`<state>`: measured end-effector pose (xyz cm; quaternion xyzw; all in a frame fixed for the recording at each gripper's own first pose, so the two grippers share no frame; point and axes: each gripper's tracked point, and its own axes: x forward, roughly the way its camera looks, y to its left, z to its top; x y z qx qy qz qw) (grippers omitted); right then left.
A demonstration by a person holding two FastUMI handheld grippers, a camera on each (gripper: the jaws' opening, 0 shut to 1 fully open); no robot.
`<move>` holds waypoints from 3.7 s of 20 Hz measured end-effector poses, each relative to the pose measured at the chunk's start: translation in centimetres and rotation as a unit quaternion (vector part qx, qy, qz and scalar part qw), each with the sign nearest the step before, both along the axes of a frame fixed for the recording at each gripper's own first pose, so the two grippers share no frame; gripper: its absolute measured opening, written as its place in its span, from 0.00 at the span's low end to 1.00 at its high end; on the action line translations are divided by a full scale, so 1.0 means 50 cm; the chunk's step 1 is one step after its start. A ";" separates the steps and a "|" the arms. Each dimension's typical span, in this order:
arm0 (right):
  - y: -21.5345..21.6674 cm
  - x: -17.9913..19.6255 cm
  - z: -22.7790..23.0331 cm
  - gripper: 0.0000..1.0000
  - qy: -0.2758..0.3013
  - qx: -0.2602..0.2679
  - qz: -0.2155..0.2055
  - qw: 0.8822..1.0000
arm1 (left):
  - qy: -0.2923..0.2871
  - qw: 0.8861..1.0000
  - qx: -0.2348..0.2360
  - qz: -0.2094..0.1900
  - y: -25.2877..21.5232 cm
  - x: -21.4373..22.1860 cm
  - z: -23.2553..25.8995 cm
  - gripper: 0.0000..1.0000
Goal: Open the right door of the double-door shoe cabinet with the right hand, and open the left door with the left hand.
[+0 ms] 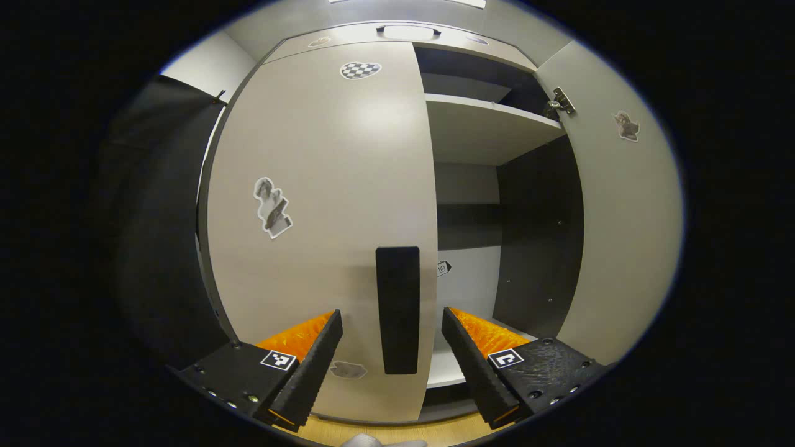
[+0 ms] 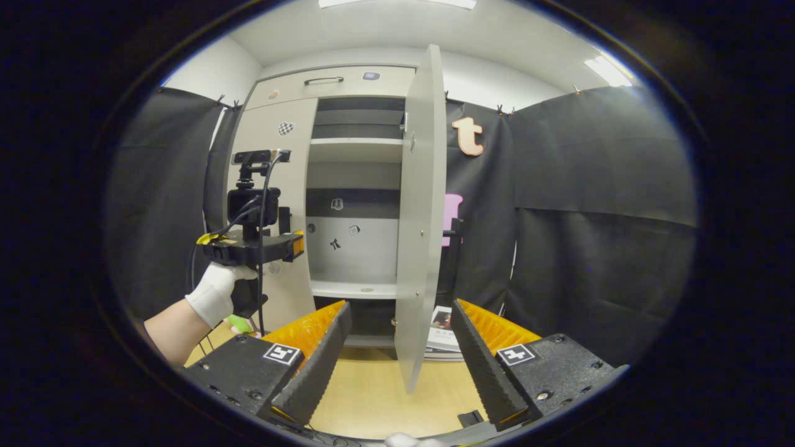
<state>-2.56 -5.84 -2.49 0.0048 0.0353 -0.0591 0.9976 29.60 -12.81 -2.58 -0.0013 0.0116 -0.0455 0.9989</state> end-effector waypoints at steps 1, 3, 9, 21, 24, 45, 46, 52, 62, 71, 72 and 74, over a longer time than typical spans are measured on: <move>-0.004 0.005 -0.002 1.00 0.001 0.001 0.000 1.000 | 0.005 1.000 0.004 0.004 -0.001 0.012 -0.006 0.95; -0.006 0.007 -0.004 1.00 0.003 0.000 0.001 1.000 | 0.005 1.000 0.004 0.012 0.005 0.028 -0.007 0.99; 0.006 0.014 -0.013 1.00 0.015 0.002 0.019 1.000 | 0.007 1.000 -0.017 -0.005 -0.009 0.030 -0.004 0.61; 0.030 -0.026 0.011 1.00 -0.008 -0.010 0.053 0.998 | 0.008 1.000 -0.020 -0.019 -0.007 -0.007 0.002 0.05; 0.048 -0.045 0.005 1.00 -0.007 -0.013 0.065 0.998 | 0.008 0.999 -0.021 -0.026 0.000 -0.041 0.006 0.05; 0.149 -0.063 -0.030 1.00 -0.002 0.003 0.129 0.992 | 0.005 1.000 -0.012 -0.008 0.238 -0.278 -0.011 0.04; 0.159 -0.061 -0.032 1.00 -0.002 0.004 0.134 0.991 | 0.004 1.000 -0.009 -0.004 0.252 -0.283 -0.011 0.03; 0.194 -0.054 -0.039 1.00 0.000 0.013 0.155 0.988 | 0.004 1.000 -0.009 0.022 0.335 -0.296 -0.021 0.00; 0.225 -0.052 -0.036 1.00 -0.003 0.024 0.165 0.986 | -0.002 1.000 -0.011 0.022 0.473 -0.297 -0.031 0.00; 0.236 -0.040 -0.043 1.00 0.003 0.020 0.157 0.987 | -0.014 1.000 -0.014 -0.009 0.491 -0.291 -0.035 0.00; 0.238 -0.039 -0.040 1.00 0.004 0.018 0.159 0.987 | -0.014 1.000 -0.008 -0.008 0.492 -0.290 -0.035 0.01; 0.245 -0.041 -0.038 1.00 0.003 0.013 0.164 0.986 | -0.013 1.000 -0.007 -0.006 0.492 -0.294 -0.038 0.01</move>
